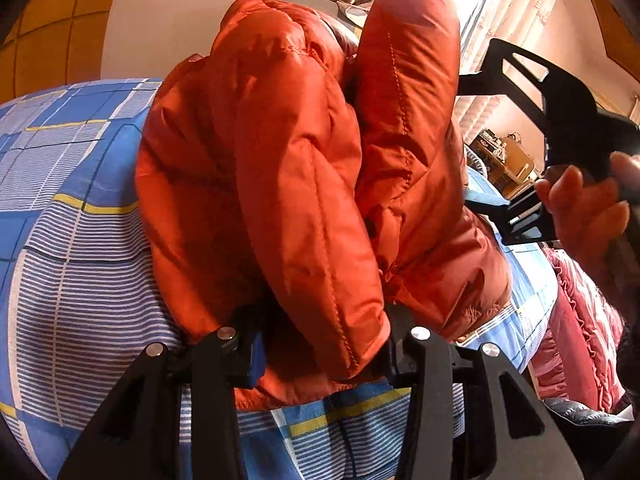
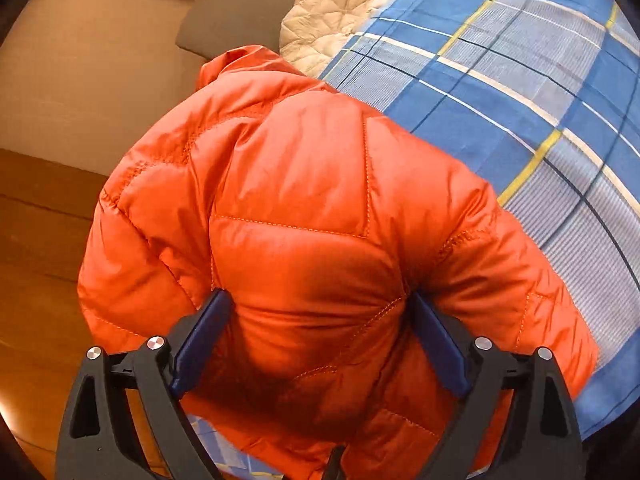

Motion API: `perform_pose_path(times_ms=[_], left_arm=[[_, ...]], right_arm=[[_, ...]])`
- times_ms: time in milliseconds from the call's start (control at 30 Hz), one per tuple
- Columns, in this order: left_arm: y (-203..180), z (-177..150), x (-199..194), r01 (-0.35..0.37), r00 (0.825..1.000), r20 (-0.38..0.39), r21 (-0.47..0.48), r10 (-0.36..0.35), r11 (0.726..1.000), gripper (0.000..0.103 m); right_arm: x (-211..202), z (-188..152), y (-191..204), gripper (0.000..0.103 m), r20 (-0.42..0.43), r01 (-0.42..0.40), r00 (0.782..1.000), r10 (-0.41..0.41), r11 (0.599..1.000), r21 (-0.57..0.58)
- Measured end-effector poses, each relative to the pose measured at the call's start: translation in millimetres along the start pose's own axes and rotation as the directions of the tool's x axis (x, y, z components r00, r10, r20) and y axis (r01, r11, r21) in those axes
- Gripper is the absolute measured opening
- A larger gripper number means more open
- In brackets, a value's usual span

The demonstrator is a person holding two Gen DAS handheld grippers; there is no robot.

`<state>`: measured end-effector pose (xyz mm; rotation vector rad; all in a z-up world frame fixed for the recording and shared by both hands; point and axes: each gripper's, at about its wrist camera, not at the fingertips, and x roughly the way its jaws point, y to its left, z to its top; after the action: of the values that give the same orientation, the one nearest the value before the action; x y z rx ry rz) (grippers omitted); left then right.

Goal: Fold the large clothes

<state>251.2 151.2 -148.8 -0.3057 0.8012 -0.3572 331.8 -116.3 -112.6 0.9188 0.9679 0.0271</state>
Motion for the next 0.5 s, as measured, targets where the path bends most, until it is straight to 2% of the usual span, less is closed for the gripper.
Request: perform_pose_path(times_ms=[100,167,300,467,500], left_arm=[[1,1,-1,0.015,1.0,0.001,-0.005,-0.015,1.0,0.042],[1,1,0,0.024,1.0,0.002,-0.017,-0.024,1.0,0.042],[1,2,-1,0.027,1.0,0.003,-0.027,-0.027,0.999,0.042],[0,0,1,0.021,1.0,-0.001,-0.03,-0.021,0.999,0.042],[1,0,1,0.019,1.0,-0.002,-0.031,-0.02,0.999,0.042]], right_arm=[[-14,-1,0,0.091,-0.016,-0.025,1.0,0.024,0.999,-0.04],[-25,3,-5,0.091,-0.008,-0.033,0.999,0.033,0.999,-0.028],[-34,9,-10,0.087,-0.043,-0.073,0.996,0.072,0.997,-0.027],[-47,14,0,0.087,-0.014,-0.054,0.999,0.053,0.99,-0.13],[-46,15,-4,0.087,-0.019,-0.058,0.998,0.056,0.991,-0.12]])
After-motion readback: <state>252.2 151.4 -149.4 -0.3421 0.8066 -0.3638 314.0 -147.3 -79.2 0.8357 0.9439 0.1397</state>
